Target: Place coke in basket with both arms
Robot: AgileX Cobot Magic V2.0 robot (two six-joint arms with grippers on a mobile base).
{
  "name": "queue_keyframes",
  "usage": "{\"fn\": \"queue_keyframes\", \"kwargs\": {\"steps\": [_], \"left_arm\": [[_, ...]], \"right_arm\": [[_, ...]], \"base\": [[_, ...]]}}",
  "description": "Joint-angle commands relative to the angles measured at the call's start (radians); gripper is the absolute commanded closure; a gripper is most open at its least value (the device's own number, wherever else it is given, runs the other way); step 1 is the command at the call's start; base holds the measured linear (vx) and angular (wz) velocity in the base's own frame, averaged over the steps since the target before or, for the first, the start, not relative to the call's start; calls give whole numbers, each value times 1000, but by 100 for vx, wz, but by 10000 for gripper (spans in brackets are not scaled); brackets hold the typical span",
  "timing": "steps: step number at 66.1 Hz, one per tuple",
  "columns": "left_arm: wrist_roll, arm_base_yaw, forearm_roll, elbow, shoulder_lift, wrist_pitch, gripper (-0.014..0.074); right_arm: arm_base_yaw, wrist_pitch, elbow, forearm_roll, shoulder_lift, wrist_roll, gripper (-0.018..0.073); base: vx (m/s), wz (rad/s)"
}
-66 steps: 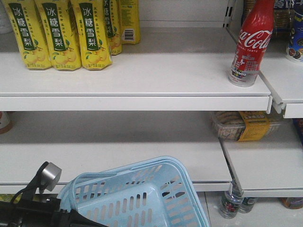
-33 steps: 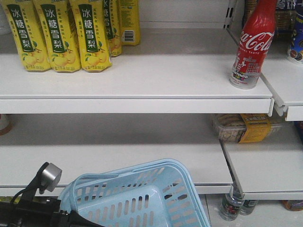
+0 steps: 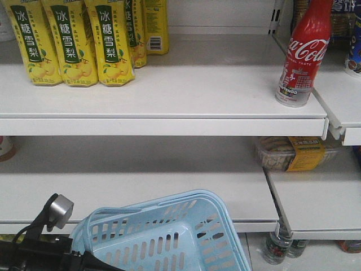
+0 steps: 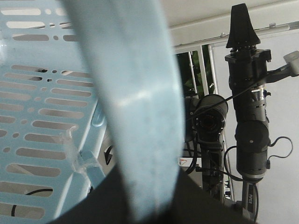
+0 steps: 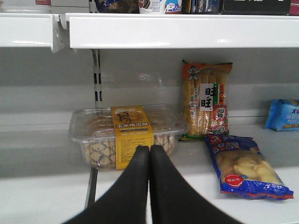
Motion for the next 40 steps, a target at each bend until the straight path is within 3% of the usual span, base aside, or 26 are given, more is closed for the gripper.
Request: {"fn": "queue_keyframes", "kwargs": {"steps": [1, 40], "left_arm": [[13, -7, -82, -20, -24, 40, 603], [13, -7, -82, -20, -24, 40, 603]], "right_arm": [[-8, -66, 8, -8, -14, -4, 569], [-8, -66, 8, -8, -14, -4, 569]], "base": [[0, 1], [0, 0]]}}
